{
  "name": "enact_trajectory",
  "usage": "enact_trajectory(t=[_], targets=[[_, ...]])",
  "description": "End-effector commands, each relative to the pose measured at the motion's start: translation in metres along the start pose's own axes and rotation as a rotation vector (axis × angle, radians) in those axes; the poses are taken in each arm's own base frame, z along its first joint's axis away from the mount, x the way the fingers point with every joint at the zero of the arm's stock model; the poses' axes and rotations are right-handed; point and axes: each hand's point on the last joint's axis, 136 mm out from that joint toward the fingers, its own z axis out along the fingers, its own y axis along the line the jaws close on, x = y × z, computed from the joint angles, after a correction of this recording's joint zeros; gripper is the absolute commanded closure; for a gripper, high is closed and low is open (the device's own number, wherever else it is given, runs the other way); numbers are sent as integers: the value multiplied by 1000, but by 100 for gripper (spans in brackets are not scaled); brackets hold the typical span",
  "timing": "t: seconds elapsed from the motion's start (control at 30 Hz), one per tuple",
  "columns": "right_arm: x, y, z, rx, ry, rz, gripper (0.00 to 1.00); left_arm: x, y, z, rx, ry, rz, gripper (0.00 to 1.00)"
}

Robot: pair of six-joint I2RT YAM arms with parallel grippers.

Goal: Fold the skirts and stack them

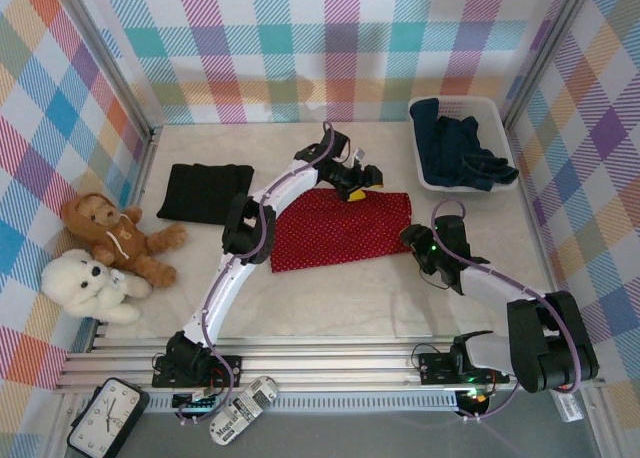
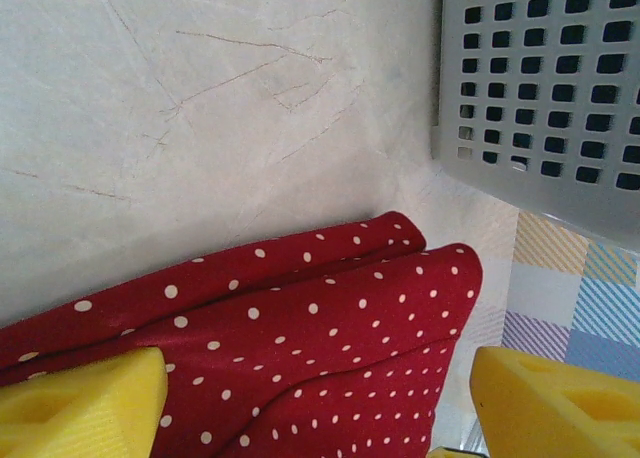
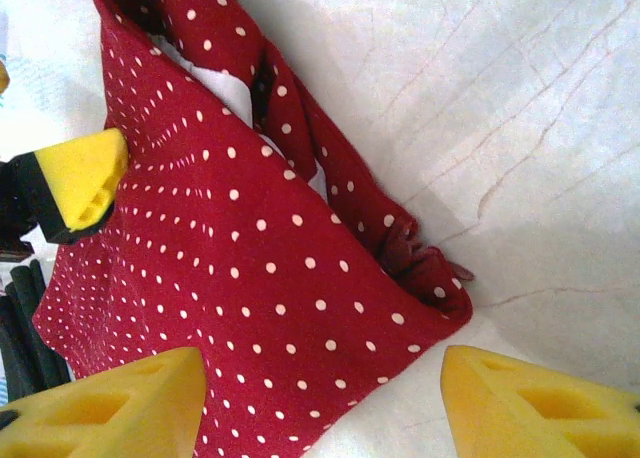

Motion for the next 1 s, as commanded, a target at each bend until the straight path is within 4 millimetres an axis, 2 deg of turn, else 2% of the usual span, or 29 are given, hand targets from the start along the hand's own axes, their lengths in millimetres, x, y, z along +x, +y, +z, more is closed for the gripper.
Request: enact_trajectory(t=[0.0, 0.17, 0.3, 0.57, 0.63, 0.73, 0.8, 0.87, 0.97], targets=[[-8, 6, 5, -2, -26, -15, 36, 19, 43, 11, -112, 57, -73, 20], [-3, -3, 16, 31, 5, 6, 36, 19, 43, 11, -112, 55, -76, 20], [-3, -1, 20, 17, 9, -6, 36, 19, 43, 11, -110, 56, -77, 20], [-23, 53, 16, -177, -55, -71, 50, 12, 29, 5, -82, 37, -55, 19], [-23, 52, 18, -167, -53, -71, 51, 12, 29, 4, -83, 36, -55, 18], [-20, 35, 23, -120, -50, -30, 52, 13, 33, 6, -90, 40, -62, 18], [-18, 21, 24, -89, -61, 7, 59, 12, 32, 4, -87, 37, -64, 18], [-15, 12, 26, -74, -62, 13, 72, 8, 23, -4, -70, 36, -78, 18], [-8, 5, 28, -54, -32, -20, 89, 0, -12, -33, -10, 24, -77, 17]])
